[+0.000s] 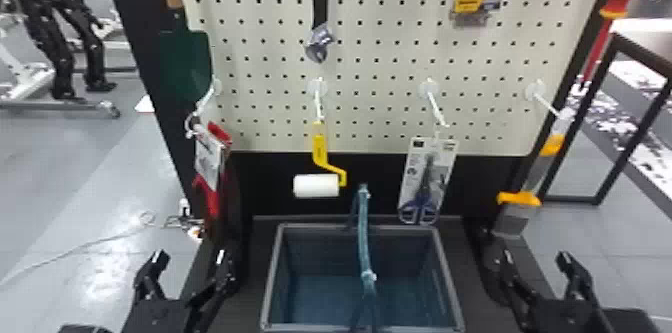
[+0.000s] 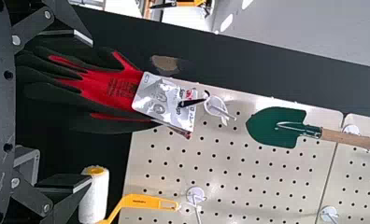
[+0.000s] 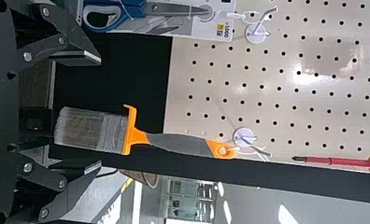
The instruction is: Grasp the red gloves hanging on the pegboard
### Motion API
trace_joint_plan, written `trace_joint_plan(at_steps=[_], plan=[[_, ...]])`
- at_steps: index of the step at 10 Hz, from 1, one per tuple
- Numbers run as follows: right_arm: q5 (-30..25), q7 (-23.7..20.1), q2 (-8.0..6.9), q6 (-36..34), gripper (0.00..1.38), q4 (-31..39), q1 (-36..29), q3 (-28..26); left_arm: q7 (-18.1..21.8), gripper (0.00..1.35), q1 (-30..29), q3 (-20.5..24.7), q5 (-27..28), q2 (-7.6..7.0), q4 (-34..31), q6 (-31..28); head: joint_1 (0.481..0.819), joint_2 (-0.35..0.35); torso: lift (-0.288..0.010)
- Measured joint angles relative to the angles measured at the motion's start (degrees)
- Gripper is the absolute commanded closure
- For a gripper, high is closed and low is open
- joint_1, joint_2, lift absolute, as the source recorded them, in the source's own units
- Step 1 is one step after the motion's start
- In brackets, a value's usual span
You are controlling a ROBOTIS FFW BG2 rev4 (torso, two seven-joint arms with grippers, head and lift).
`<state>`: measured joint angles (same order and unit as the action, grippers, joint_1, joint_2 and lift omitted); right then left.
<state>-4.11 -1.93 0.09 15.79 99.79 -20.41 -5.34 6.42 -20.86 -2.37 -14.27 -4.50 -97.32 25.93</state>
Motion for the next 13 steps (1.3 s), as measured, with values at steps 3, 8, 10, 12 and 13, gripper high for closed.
trace_joint_plan(at_steps=[3, 8, 10, 12, 13], plan=[[0.06, 0.00, 0.00, 0.01, 0.48, -0.12, 0.02, 0.00, 3.74, 0.26, -0.09, 2.50, -2.03, -0.83, -0.47, -0.84, 0.549, 0.000, -0.100], [0.15, 0.00, 0.00, 0.03, 0.48, -0.12, -0.07, 0.02, 28.62, 0.26, 6.41, 16.45, -5.79, 1.83, -1.91, -17.88, 0.549, 0.000, -0.100], [0.09, 0.00, 0.00, 0.03, 0.48, -0.12, -0.07, 0.06, 34.20, 0.26, 9.01, 21.11, -4.73, 2.91, -2.78, -24.61, 0.549, 0.000, -0.100], [0.07, 0.00, 0.00, 0.03, 0.48, -0.12, -0.07, 0.07, 35.63, 0.26, 9.02, 26.32, -2.82, 2.86, -6.56, -28.82, 0.549, 0.000, -0.100], [0.06, 0.00, 0.00, 0.03, 0.48, -0.12, -0.11, 0.07, 36.72, 0.26, 8.93, 28.82, -2.04, 2.84, -8.23, -30.61, 0.549, 0.000, -0.100]])
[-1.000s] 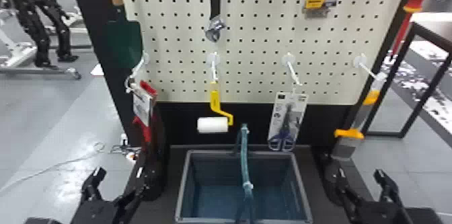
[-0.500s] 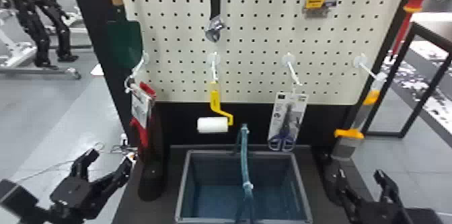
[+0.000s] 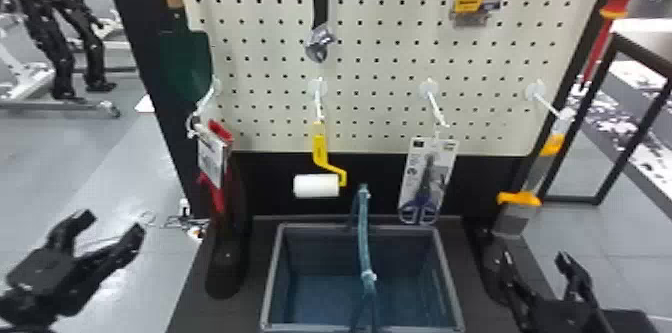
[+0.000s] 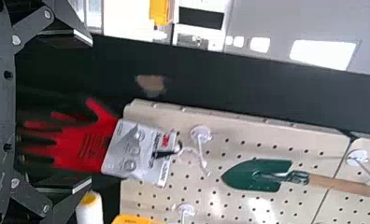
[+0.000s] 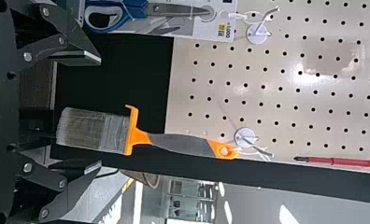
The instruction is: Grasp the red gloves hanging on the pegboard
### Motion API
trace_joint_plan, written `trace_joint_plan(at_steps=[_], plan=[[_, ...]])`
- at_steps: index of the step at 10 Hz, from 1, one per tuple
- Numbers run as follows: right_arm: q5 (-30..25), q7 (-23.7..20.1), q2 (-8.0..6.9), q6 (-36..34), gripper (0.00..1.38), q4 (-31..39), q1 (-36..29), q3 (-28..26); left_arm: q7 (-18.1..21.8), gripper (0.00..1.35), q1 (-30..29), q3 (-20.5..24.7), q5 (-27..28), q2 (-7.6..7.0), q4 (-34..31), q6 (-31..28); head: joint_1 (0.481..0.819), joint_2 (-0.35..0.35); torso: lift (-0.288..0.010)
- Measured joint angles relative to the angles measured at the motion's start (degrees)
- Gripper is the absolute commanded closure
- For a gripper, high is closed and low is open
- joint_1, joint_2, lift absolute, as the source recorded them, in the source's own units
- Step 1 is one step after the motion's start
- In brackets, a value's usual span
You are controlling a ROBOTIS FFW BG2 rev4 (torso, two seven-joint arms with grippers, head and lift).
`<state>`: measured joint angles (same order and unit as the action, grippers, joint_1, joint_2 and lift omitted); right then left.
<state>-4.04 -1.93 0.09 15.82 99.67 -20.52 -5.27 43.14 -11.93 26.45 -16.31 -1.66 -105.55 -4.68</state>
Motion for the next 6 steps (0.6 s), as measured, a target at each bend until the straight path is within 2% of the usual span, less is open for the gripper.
trace_joint_plan(at_steps=[2, 4, 6], plan=[[0.00, 0.00, 0.00, 0.00, 0.48, 0.00, -0.01, 0.00, 3.97, 0.26, 1.17, 5.13, 1.85, -0.03, -2.56, -4.97, 0.549, 0.000, -0.100], [-0.13, 0.00, 0.00, 0.00, 0.48, -0.10, 0.19, 0.06, 9.52, 0.25, 4.49, 7.60, 5.40, -0.43, -1.63, -10.17, 0.549, 0.000, -0.100], [-0.22, -0.06, 0.00, 0.00, 0.48, -0.24, 0.36, 0.19, 12.62, 0.25, 8.24, 7.20, 5.06, -2.71, 4.37, -12.29, 0.549, 0.000, -0.100]])
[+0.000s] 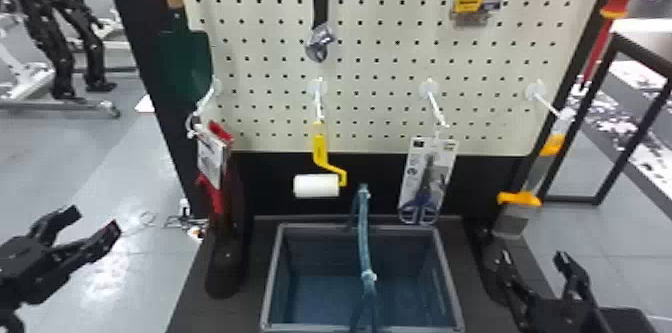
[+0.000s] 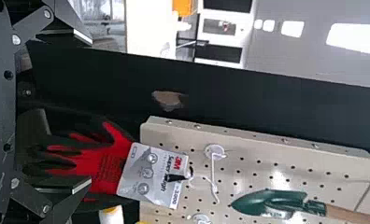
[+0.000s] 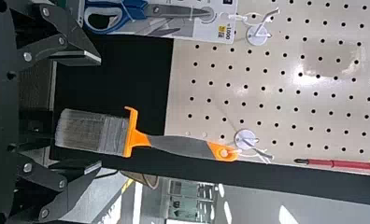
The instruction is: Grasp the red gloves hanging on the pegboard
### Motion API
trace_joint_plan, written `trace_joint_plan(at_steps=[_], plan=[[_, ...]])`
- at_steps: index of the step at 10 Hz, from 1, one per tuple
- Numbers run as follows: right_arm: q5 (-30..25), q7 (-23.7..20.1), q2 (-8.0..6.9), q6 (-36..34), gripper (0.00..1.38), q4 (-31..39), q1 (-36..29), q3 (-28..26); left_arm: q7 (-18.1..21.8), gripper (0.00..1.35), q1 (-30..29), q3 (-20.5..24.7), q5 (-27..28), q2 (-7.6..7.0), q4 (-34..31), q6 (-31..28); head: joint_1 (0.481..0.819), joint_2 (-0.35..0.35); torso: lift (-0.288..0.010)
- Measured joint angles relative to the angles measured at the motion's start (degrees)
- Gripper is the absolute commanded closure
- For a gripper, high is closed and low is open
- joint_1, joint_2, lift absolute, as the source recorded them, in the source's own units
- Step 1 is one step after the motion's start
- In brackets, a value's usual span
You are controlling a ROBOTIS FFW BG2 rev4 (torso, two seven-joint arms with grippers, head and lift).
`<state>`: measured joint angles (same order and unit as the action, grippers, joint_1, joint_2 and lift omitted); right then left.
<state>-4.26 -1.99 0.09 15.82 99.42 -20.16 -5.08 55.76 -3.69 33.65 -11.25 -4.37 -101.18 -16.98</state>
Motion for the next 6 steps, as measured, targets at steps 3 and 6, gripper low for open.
trace_joint_plan(at_steps=[3, 6], plan=[[-0.05, -0.05, 0.00, 0.00, 0.48, -0.02, 0.20, 0.41, 2.59, 0.23, 6.26, -2.34, 0.60, -4.60, 6.03, -1.40, 0.549, 0.000, -0.100], [-0.13, -1.01, 0.00, 0.00, 0.48, -0.03, 0.59, 0.70, 4.06, 0.22, 12.12, -7.80, 0.20, -10.05, 11.04, -2.57, 0.549, 0.000, -0.100]])
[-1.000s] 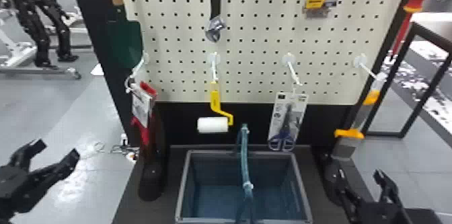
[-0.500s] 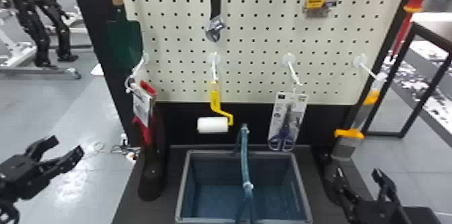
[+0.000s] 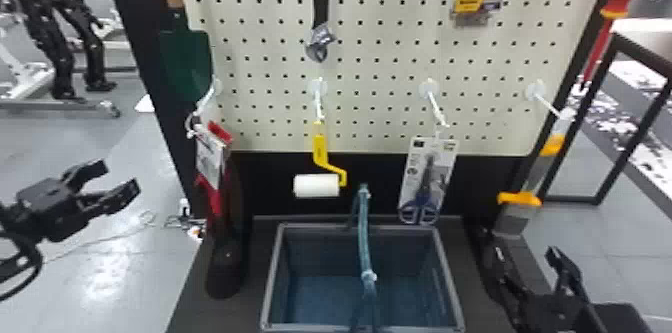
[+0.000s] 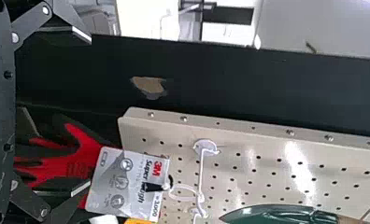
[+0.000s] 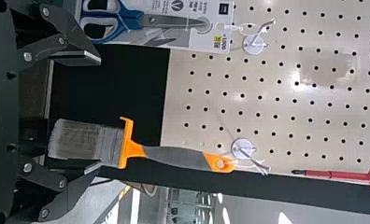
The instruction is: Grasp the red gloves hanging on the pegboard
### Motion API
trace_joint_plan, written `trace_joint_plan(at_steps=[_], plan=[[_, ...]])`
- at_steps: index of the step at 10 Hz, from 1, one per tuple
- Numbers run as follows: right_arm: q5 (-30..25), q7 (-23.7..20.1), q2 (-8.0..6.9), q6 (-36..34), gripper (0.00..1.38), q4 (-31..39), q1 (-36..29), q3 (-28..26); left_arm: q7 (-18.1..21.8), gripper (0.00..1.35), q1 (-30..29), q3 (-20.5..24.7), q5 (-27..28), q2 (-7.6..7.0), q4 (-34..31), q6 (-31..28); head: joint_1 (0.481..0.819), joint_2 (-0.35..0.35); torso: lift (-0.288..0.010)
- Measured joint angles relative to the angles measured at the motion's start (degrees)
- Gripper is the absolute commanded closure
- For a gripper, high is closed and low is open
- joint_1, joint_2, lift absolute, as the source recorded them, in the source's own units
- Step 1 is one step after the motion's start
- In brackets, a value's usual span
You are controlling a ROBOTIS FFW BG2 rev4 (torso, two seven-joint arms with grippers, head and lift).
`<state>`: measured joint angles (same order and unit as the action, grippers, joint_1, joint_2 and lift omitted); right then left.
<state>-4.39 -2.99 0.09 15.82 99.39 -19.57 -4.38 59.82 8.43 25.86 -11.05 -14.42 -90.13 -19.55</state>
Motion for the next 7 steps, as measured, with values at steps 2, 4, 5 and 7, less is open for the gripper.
trace_joint_plan(at_steps=[2, 4, 5, 7], plan=[[0.00, -0.41, 0.00, 0.00, 0.48, -0.21, 0.27, 0.17, 1.74, 0.22, 3.62, -4.09, -2.03, -2.26, 4.47, 0.20, 0.549, 0.000, -0.100], [-0.01, -0.54, 0.00, 0.00, 0.48, -0.36, 0.33, 0.24, 3.57, 0.22, 7.03, -8.88, -2.98, -4.88, 7.37, -1.10, 0.549, 0.000, -0.100], [-0.06, -0.72, 0.00, 0.00, 0.48, -0.43, 0.40, 0.33, 4.61, 0.23, 8.89, -11.13, -2.96, -6.16, 8.64, -1.86, 0.549, 0.000, -0.100], [-0.13, -1.14, 0.00, 0.00, 0.48, -0.57, 0.60, 0.42, 5.24, 0.23, 10.63, -13.03, -3.10, -7.32, 10.14, -2.07, 0.549, 0.000, -0.100]])
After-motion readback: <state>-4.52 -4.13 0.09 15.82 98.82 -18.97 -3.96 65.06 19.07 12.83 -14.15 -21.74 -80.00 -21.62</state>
